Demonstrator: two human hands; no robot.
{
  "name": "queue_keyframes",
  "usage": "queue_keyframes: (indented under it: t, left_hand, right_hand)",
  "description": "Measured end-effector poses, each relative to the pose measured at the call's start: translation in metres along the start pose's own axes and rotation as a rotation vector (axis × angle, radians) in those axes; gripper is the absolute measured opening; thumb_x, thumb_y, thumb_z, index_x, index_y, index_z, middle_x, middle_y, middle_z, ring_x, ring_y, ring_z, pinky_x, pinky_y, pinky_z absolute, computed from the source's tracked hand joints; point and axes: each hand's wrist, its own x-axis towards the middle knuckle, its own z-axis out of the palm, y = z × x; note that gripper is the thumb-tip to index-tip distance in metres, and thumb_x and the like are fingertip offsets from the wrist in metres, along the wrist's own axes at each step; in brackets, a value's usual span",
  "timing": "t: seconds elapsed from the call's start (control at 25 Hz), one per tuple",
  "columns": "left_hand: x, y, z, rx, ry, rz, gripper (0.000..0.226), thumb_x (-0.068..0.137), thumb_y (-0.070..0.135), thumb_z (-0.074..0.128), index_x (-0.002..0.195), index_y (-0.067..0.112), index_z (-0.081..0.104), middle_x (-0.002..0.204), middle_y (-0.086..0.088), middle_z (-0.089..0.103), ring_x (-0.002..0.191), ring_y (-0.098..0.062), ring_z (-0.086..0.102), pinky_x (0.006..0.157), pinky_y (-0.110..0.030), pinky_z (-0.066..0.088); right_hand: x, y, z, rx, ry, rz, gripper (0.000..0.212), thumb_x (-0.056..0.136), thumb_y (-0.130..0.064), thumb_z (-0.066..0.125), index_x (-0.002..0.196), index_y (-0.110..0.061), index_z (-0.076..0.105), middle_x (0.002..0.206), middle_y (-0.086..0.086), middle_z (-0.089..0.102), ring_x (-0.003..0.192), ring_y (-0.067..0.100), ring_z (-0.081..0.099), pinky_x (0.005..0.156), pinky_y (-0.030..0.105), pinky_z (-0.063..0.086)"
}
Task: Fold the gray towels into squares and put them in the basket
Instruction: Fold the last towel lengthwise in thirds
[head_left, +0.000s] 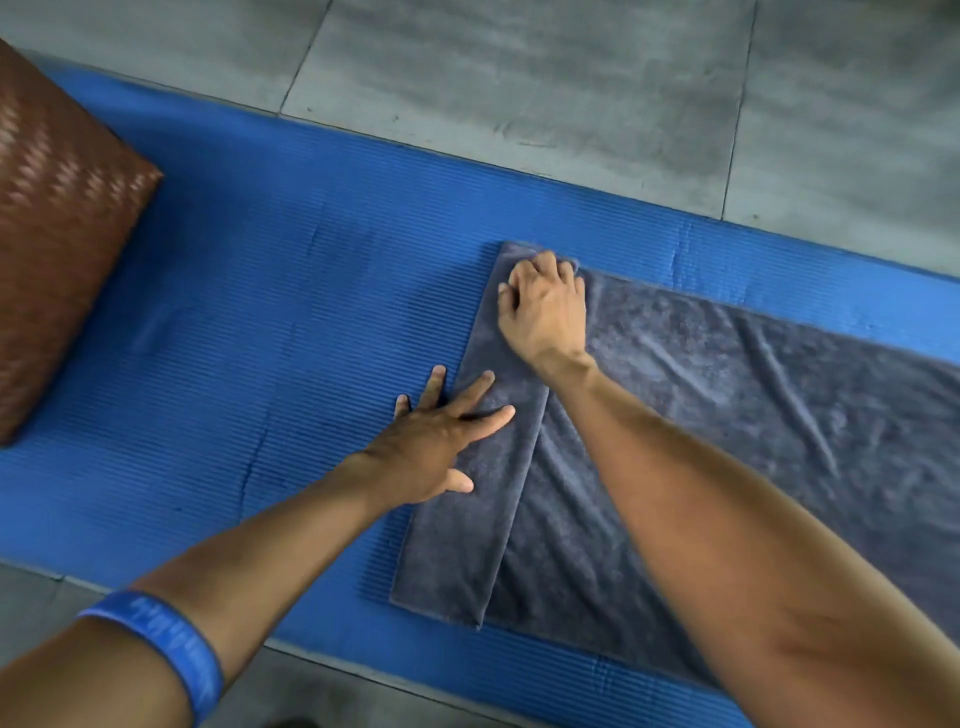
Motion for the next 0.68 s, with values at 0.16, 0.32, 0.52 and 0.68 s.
queue_keyframes:
  t: [0.16, 0.32, 0.52, 0.68]
  left_hand:
    - [0.000, -0.001, 0.002, 0.011, 0.010, 0.020, 0.099, 0.083, 0.040, 0.072, 0.149, 0.052, 0.000, 0.154, 0.022, -0.032, 0.145, -0.035, -0.023, 0.110, -0.069, 0.011]
    - [-0.004, -0.025, -0.017, -0.133, -0.029, 0.089, 0.089, 0.076, 0.032, 0.079, 0.148, 0.046, 0.029, 0.160, 0.021, -0.009, 0.149, -0.018, -0.010, 0.120, -0.045, 0.012]
    - [-0.015, -0.032, -0.041, -0.244, -0.092, 0.039, 0.070, 0.082, 0.034, 0.076, 0.143, 0.041, 0.042, 0.159, 0.020, 0.013, 0.146, -0.006, 0.020, 0.115, -0.024, 0.019]
    - [-0.029, -0.009, -0.062, -0.002, 0.037, 0.085, 0.072, 0.088, 0.044, 0.065, 0.150, 0.036, 0.030, 0.162, 0.006, 0.016, 0.145, -0.015, 0.026, 0.118, -0.032, 0.022]
  right_hand:
    - [0.005, 0.001, -0.018, 0.068, -0.186, 0.078, 0.025, 0.089, -0.020, 0.050, 0.110, -0.012, 0.061, 0.125, 0.006, 0.049, 0.118, 0.030, 0.044, 0.098, 0.041, 0.036]
    - [-0.012, -0.009, -0.043, 0.001, -0.170, 0.143, 0.031, 0.089, -0.021, 0.052, 0.118, -0.012, 0.058, 0.127, 0.007, 0.047, 0.120, 0.031, 0.043, 0.101, 0.045, 0.034]
    - [-0.039, -0.023, -0.072, 0.006, -0.258, -0.017, 0.032, 0.093, -0.021, 0.049, 0.123, -0.014, 0.061, 0.139, 0.007, 0.046, 0.128, 0.032, 0.043, 0.107, 0.049, 0.034]
    - [-0.048, -0.032, -0.114, -0.262, -0.406, -0.292, 0.033, 0.092, -0.018, 0.049, 0.122, -0.022, 0.062, 0.136, 0.004, 0.052, 0.126, 0.028, 0.049, 0.099, 0.043, 0.038]
